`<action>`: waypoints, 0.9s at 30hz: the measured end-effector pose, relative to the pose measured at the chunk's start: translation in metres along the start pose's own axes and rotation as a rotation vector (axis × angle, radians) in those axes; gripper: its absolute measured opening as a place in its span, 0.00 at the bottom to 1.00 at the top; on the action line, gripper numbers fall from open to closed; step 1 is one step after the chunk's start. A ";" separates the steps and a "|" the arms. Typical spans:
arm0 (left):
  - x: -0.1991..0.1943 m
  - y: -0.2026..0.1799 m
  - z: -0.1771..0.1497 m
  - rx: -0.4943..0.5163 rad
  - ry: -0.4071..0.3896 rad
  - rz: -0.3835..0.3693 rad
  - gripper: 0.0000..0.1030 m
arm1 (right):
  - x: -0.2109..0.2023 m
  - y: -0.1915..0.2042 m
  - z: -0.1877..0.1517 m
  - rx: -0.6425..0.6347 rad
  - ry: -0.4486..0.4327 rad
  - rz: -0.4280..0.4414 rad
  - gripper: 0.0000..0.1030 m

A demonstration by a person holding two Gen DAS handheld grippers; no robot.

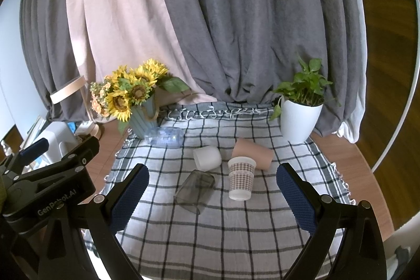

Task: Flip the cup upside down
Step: 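Move the left tool toward the white frosted cup lying on its side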

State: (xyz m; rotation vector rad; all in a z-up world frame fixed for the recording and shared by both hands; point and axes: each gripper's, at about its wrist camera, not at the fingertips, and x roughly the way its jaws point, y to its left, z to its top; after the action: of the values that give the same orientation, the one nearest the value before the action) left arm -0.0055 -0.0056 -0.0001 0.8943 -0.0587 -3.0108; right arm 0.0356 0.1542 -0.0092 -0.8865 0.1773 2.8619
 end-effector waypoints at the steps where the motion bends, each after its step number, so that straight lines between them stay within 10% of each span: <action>1: 0.000 -0.001 0.001 0.001 0.000 0.000 1.00 | 0.000 -0.001 0.000 0.001 0.000 0.001 0.95; 27: 0.006 -0.007 0.002 0.009 0.002 -0.005 1.00 | 0.003 -0.009 0.002 0.012 0.003 -0.003 0.95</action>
State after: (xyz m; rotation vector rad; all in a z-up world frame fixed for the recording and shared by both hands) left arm -0.0119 0.0016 -0.0018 0.8999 -0.0709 -3.0161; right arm 0.0339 0.1639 -0.0103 -0.8885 0.1929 2.8534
